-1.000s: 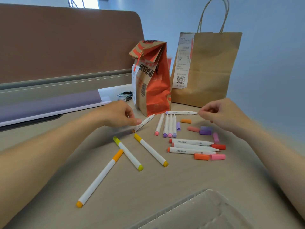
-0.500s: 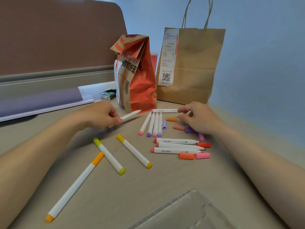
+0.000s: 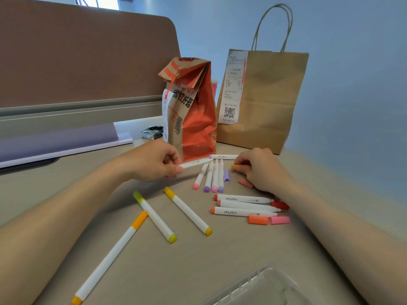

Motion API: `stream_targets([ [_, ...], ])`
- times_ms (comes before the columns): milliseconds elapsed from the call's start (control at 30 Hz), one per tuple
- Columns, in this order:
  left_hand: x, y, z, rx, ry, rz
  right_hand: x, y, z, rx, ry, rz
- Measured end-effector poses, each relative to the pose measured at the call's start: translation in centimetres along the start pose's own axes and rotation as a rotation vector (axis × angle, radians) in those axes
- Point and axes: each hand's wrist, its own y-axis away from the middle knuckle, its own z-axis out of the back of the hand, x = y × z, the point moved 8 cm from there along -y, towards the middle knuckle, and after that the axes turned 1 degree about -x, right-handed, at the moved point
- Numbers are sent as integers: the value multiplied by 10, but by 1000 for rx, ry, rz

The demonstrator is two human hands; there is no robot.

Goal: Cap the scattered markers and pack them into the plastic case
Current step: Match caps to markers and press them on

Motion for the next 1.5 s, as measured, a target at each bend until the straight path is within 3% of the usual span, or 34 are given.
stream_targets([
  [133, -8, 3, 5, -26, -6, -28, 2, 6, 31, -180, -355, 5],
  [300, -20, 7, 3, -17, 21, -78, 4, 19, 24, -60, -698, -72],
  [400, -27, 8, 2, -18, 28, -107, -1, 24, 25, -90, -897, -144],
  [567, -32, 10, 0, -20, 32, -120, -4, 27, 32, -144, -975, -185],
  [1067, -41, 10, -4, -14, 53, -148, 12, 34, 24, 13, -1013, -192],
  [1500, -50, 13, 4, -171, -31, -192, 21, 39, 23, 14, -955, -227],
])
